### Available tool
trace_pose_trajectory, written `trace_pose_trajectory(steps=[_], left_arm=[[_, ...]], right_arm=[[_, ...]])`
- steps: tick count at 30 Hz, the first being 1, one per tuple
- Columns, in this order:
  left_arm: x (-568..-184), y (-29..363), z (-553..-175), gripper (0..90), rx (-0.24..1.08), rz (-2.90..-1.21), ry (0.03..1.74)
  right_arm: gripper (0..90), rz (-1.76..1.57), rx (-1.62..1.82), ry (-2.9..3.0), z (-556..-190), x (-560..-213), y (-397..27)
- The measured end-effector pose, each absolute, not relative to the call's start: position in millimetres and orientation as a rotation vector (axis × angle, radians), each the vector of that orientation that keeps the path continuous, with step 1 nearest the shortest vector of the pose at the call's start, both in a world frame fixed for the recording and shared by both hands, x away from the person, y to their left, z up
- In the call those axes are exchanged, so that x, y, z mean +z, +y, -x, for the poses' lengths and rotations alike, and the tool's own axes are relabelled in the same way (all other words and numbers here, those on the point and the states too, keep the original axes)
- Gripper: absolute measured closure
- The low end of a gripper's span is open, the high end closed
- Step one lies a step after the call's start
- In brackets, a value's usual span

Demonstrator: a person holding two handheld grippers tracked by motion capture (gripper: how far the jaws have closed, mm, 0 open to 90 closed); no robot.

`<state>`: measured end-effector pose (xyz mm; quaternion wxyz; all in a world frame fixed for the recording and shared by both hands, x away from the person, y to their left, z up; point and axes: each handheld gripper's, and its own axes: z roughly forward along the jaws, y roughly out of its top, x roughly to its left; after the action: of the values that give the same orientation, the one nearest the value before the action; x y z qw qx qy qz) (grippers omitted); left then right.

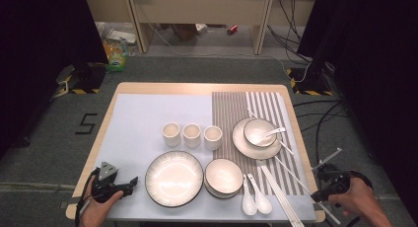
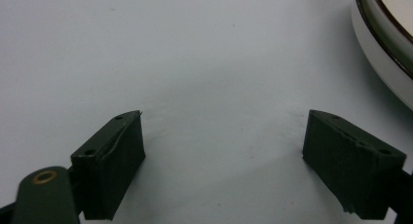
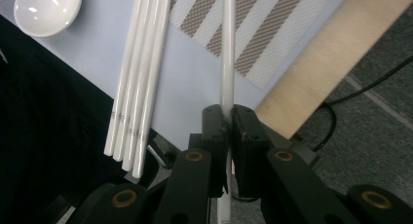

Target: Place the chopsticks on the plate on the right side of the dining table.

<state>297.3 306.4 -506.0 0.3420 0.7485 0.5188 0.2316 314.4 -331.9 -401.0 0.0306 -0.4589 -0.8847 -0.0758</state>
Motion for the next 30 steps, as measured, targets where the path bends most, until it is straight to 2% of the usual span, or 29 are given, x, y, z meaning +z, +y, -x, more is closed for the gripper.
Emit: trace_pose_trajectory(steps=[15,30], left_arm=[[-506,307,-297,14.3,0.594,-1.947,1.349],[-506,307,-297,14.3,0.595,-1.947,1.349]], right_arm=[[84.7,1.541,-0.207,-2.741,-343,-381,-350],[84.7,1.597,-0.164,-2.730,-389,-390,-346]])
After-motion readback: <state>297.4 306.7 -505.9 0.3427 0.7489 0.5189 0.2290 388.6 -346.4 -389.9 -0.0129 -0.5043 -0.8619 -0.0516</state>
